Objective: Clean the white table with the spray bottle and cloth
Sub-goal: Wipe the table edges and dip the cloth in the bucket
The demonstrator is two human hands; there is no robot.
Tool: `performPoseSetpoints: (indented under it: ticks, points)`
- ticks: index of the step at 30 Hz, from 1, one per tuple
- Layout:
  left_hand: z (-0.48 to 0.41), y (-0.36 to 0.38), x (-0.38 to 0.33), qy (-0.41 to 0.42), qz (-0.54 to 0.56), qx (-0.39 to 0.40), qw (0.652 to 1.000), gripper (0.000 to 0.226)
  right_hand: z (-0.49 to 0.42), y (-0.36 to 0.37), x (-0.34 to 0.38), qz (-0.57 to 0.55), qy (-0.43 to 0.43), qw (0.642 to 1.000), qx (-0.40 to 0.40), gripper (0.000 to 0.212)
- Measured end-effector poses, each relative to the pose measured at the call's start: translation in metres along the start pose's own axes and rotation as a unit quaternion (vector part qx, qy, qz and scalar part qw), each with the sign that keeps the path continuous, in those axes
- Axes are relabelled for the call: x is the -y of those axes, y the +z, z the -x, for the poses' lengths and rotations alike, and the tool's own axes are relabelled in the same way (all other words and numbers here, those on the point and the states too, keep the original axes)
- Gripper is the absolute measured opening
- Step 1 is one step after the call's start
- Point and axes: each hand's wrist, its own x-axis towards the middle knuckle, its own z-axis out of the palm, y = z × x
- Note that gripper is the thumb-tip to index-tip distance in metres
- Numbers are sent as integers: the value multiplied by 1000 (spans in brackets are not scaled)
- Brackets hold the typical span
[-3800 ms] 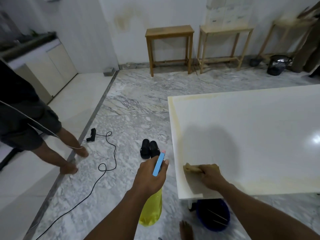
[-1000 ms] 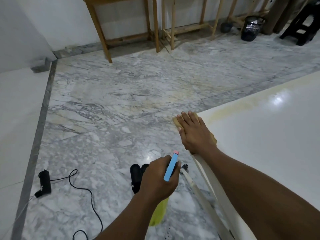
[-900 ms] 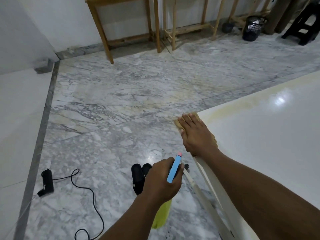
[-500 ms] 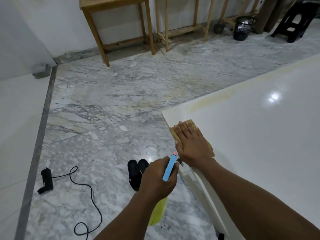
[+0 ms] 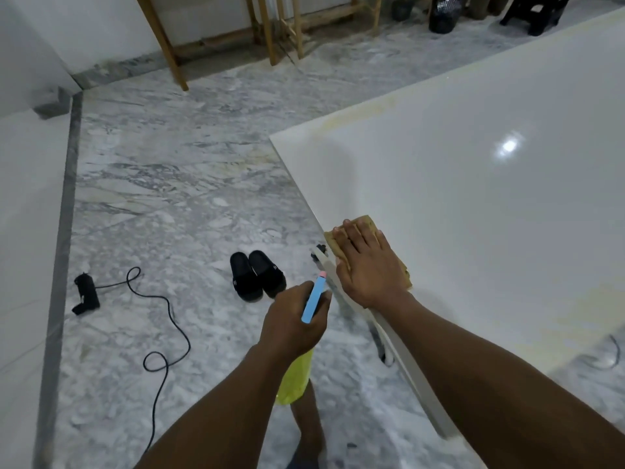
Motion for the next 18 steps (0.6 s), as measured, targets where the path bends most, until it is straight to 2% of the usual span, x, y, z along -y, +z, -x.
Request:
performPoseSetpoints:
  ticks: [10,15,18]
  points:
    - [128,55,-43,-34,17,12,999,35,185,-12,-17,-2,16,1000,16,61]
    - [160,71,-62,-32,14,24,999,36,256,-9,-24,0,15,1000,-15,58]
    - [171,74,-74,-24,9,26,999,34,291,-9,-24,-68,20,997,-26,55]
